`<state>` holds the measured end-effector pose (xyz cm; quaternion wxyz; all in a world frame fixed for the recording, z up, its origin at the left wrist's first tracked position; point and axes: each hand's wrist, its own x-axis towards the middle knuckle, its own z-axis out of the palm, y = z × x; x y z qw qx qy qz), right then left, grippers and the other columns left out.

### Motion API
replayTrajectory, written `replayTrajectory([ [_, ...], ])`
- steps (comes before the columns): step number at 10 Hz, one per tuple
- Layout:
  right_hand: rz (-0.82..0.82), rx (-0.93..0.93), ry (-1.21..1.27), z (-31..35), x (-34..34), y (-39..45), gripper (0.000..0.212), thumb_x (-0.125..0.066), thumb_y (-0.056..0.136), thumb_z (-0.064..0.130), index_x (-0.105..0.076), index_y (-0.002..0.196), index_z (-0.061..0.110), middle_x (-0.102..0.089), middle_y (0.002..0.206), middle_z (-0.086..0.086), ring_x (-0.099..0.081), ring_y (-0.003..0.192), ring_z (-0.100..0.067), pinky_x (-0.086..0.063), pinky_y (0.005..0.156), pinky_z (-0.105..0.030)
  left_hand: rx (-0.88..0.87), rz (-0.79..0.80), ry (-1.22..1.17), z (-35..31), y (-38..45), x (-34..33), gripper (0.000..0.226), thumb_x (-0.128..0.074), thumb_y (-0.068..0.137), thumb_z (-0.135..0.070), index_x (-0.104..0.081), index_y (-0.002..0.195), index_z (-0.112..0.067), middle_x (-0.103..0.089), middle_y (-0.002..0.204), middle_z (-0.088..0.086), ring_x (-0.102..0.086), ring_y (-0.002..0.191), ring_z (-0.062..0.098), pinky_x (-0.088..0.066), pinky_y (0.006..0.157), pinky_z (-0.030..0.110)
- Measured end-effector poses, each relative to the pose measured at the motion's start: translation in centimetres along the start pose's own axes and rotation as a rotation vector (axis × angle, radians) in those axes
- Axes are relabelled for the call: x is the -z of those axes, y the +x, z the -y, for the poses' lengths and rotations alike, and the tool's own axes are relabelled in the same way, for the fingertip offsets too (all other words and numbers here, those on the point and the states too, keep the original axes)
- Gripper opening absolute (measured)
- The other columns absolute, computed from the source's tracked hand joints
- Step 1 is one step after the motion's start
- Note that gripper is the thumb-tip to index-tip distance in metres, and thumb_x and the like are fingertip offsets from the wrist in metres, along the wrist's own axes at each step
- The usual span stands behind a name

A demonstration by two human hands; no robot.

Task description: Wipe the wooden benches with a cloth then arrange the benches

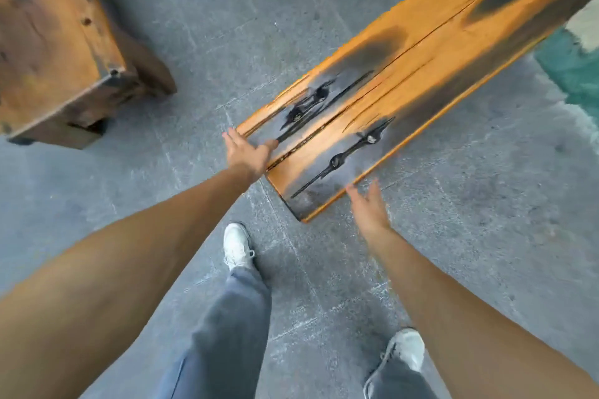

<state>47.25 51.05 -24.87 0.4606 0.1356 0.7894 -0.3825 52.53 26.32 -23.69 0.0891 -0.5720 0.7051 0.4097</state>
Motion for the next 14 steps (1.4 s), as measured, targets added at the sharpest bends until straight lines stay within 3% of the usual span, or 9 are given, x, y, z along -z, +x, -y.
replayTrajectory([
  [1, -0.046, 0.054, 0.26, -0.9, -2.0, 6.8, 0.085, -0.046, 0.099, 0.059, 0.013, 0.158, 0.041, -0.003, 0.17, 0.001, -0.011, 0.155, -0.031, -0.013, 0.122, -0.057, 0.149, -0.082, -0.29, 2.3, 3.6, -5.4, 0.103, -0.071, 0.084, -0.048, -0.009, 0.157, -0.011, -0.026, 0.161, 0.013, -0.031, 0.147, 0.031, -0.023, 0.121, 0.041],
  [2, -0.133, 0.245, 0.575, -3.3, -6.0, 9.9, 0.085, -0.05, 0.099, 0.055, 0.014, 0.155, 0.049, 0.004, 0.17, 0.007, -0.015, 0.155, -0.021, -0.017, 0.124, -0.05, -0.03, -0.189, -0.677, 5.9, 5.1, -9.3, 0.075, -0.077, 0.085, -0.03, -0.036, 0.145, -0.015, -0.06, 0.132, -0.001, -0.058, 0.125, 0.019, -0.041, 0.111, 0.031],
  [6, -0.389, 0.508, 1.162, -2.8, -11.5, 13.5, 0.08, -0.06, 0.092, 0.044, -0.015, 0.158, 0.046, -0.03, 0.162, 0.013, -0.046, 0.139, -0.004, -0.038, 0.113, -0.032, -0.24, -0.189, -1.119, 6.8, 7.0, -11.1, 0.062, -0.071, 0.087, -0.002, -0.044, 0.143, -0.013, -0.067, 0.13, 0.01, -0.067, 0.108, 0.014, -0.053, 0.101, 0.026],
  [8, -0.54, 0.517, 1.107, 3.4, -17.4, 15.7, 0.069, -0.05, 0.105, 0.031, -0.011, 0.161, 0.032, -0.011, 0.169, 0.005, -0.029, 0.15, -0.011, -0.024, 0.124, -0.034, -0.268, -0.091, -1.044, 4.2, 13.5, -5.5, 0.058, -0.071, 0.087, -0.004, -0.048, 0.139, -0.012, -0.066, 0.13, 0.013, -0.064, 0.121, 0.029, -0.05, 0.107, 0.045],
  [9, -0.573, 0.514, 1.098, 8.2, -20.6, 17.0, 0.072, -0.052, 0.104, 0.037, -0.009, 0.161, 0.034, -0.002, 0.17, 0.008, -0.018, 0.153, -0.008, -0.02, 0.12, -0.028, -0.286, -0.113, -0.844, 2.0, 17.2, -2.1, 0.056, -0.075, 0.087, -0.023, -0.051, 0.138, -0.02, -0.069, 0.127, 0.001, -0.067, 0.116, 0.018, -0.049, 0.108, 0.04],
  [10, -0.614, 0.469, 1.066, 12.0, -23.3, 18.1, 0.073, -0.053, 0.103, 0.039, -0.009, 0.161, 0.033, -0.001, 0.17, 0.006, -0.011, 0.154, -0.009, -0.016, 0.123, -0.032, -0.293, -0.135, -0.71, 0.5, 19.9, 0.1, 0.073, -0.068, 0.092, -0.041, -0.033, 0.154, -0.025, -0.056, 0.144, -0.003, -0.055, 0.129, 0.014, -0.038, 0.116, 0.03],
  [12, -0.652, 0.473, 0.958, 13.7, -24.4, 18.7, 0.081, -0.047, 0.094, 0.057, -0.007, 0.161, 0.037, -0.001, 0.17, 0.005, -0.011, 0.155, -0.013, -0.016, 0.125, -0.039, -0.377, -0.173, -0.633, 0.6, 22.5, 0.5, 0.071, -0.056, 0.1, -0.039, -0.02, 0.158, -0.02, -0.051, 0.144, -0.004, -0.05, 0.12, 0.003, -0.036, 0.093, -0.003],
  [13, -0.621, 0.26, 0.617, 14.0, -22.6, 16.9, 0.077, -0.036, 0.098, 0.064, 0.001, 0.16, 0.037, -0.013, 0.169, 0.002, -0.039, 0.143, -0.032, -0.035, 0.103, -0.033, -0.272, 0.034, -0.512, 0.6, 21.4, 2.6, 0.076, -0.054, 0.101, -0.039, -0.009, 0.16, -0.021, -0.045, 0.151, 0.003, -0.046, 0.13, 0.013, -0.032, 0.112, 0.022],
  [14, -0.387, -0.053, 0.268, 15.3, -18.7, 13.6, 0.075, -0.034, 0.103, 0.053, 0.001, 0.162, 0.022, -0.02, 0.167, -0.01, -0.036, 0.144, -0.041, -0.028, 0.115, -0.048, -0.182, 0.43, -0.08, 3.1, 17.3, 6.3, 0.087, -0.063, 0.097, -0.022, -0.004, 0.16, -0.021, -0.034, 0.159, 0.007, -0.037, 0.143, 0.023, -0.028, 0.119, 0.033],
])
